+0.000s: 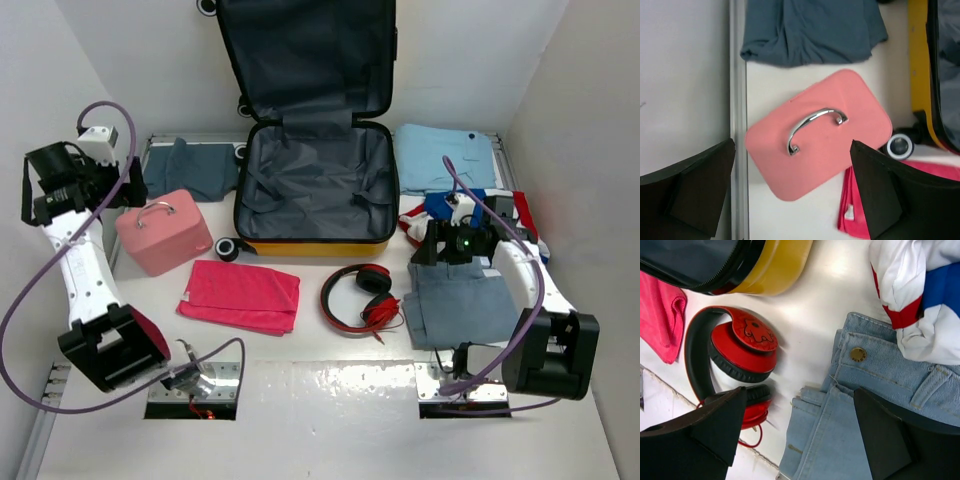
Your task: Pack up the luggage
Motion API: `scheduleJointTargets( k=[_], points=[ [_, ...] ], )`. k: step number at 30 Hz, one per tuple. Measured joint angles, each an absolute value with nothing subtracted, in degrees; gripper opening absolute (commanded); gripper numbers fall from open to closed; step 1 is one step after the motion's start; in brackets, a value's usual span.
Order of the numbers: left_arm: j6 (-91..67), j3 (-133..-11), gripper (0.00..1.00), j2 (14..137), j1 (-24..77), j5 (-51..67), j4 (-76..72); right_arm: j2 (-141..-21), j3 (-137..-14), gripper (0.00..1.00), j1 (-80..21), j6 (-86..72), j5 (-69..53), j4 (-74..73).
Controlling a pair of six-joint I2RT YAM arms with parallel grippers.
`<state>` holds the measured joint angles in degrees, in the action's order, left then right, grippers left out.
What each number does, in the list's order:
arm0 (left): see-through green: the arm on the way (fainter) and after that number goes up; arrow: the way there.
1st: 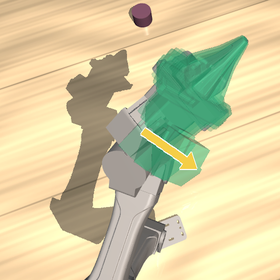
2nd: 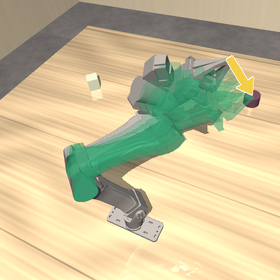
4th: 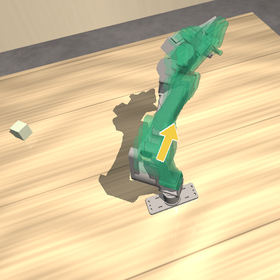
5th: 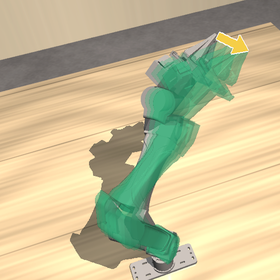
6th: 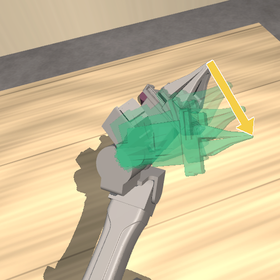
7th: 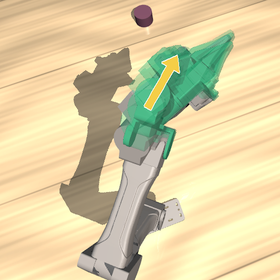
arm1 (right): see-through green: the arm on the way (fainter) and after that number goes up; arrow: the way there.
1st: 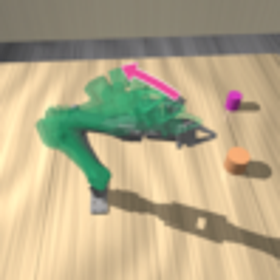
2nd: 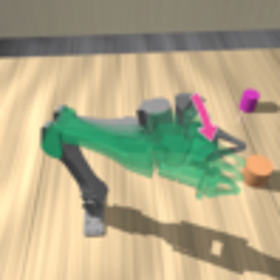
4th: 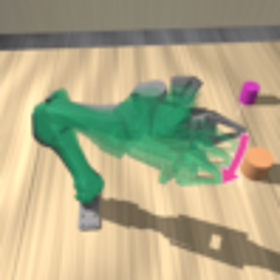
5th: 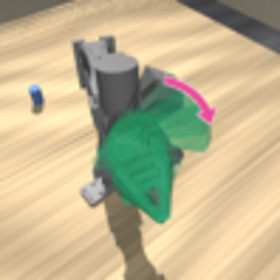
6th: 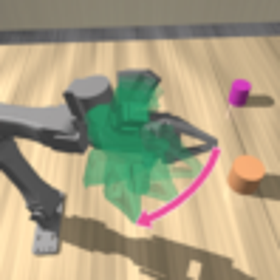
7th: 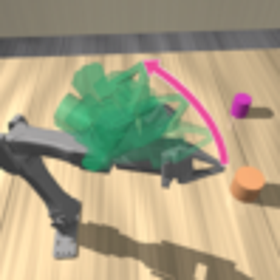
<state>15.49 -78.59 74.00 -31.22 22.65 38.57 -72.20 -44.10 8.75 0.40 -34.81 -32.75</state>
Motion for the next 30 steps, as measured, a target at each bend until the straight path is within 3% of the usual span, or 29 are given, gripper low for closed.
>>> scheduleJointTargets(
  k=[5,9,11,15,30],
  points=[
    [21.34,-85.49,0.94,80.53,-34.70,27.35,45.43,-73.32,-44.42,0.86,8.75,0.40,-35.20,-32.69],
    [29.82,-96.05,0.76,89.86,-37.41,33.61,55.40,-73.47,-44.42,0.86,8.75,0.45,-35.38,-32.69],
    [34.30,-104.40,0.74,96.33,-37.89,35.57,60.95,-73.47,-44.42,0.86,8.75,0.47,-35.64,-32.75],
    [42.33,-114.02,0.75,106.00,-37.93,37.26,66.67,-73.49,-44.42,0.86,8.75,0.47,-36.14,-32.99],
    [55.86,-107.92,0.83,108.31,-32.32,36.23,73.23,-76.38,-44.42,0.86,8.80,0.45,-36.49,-33.21]
  ],
)
